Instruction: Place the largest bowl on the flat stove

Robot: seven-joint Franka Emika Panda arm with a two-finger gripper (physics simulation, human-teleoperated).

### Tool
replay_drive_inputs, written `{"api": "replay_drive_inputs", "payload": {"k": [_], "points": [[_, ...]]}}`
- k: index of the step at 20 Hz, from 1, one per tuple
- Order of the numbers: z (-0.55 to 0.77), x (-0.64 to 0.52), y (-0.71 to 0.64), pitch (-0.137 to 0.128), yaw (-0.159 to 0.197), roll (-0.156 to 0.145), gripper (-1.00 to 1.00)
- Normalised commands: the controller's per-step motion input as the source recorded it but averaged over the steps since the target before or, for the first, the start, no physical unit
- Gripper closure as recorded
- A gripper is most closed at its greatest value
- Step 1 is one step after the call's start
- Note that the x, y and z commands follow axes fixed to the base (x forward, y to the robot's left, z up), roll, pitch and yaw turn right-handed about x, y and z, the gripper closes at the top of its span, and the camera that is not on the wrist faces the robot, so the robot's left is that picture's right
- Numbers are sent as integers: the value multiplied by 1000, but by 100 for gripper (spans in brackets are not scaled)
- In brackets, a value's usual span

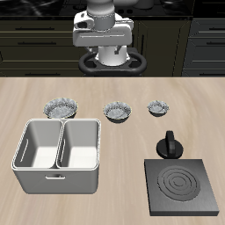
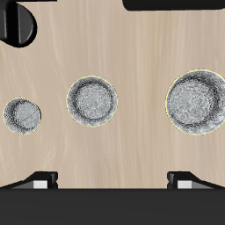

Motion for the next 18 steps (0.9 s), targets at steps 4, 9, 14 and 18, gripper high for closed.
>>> {"api": "replay_drive_inputs", "payload": {"k": [4,9,14,18], "points": [[-55,120,-389,13,43,-21,-100],[89,125,-327,-1,34,9,-100],[78,83,-309,-8,6,-33,-100],[55,78,-402,-10,0,-25,-100]]}}
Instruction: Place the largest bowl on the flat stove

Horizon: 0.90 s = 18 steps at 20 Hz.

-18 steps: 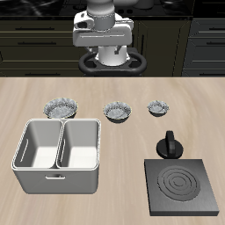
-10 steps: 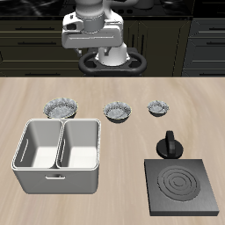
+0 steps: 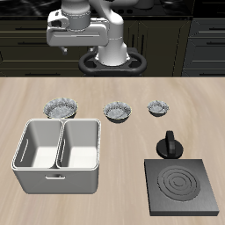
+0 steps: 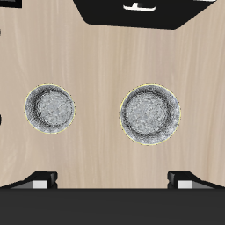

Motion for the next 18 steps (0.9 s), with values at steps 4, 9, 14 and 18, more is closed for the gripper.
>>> {"api": "replay_drive_inputs", "payload": {"k": [4,9,14,18], "points": [[11,69,-373,4,-10,-30,-100],[-51,122,-289,25,-31,-11,-100],[-41,97,-137,8,1,-6,-100],[-37,74,-141,-2,9,-6,-100]]}}
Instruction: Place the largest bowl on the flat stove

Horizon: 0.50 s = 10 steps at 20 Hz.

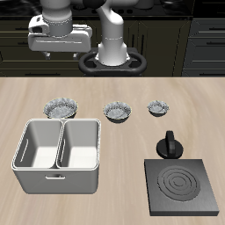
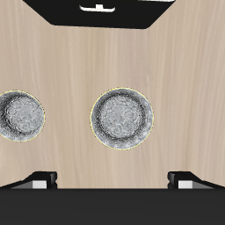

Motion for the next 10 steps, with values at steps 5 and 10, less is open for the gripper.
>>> {"api": "replay_drive_inputs", "payload": {"k": [5,10], "points": [[-30,97,-132,-2,-13,5,-100],[-57,50,-28,-15,-5,-3,-100]]}}
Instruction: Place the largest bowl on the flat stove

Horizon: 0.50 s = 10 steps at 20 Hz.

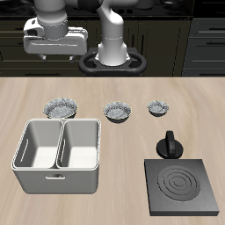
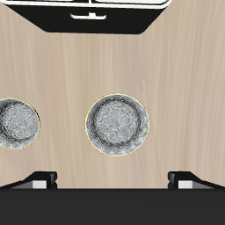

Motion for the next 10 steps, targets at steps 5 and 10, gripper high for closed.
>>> {"api": "replay_drive_inputs", "payload": {"k": [5,10], "points": [[-270,71,-10,12,10,-2,-100],[-309,59,57,19,8,3,-100]]}}
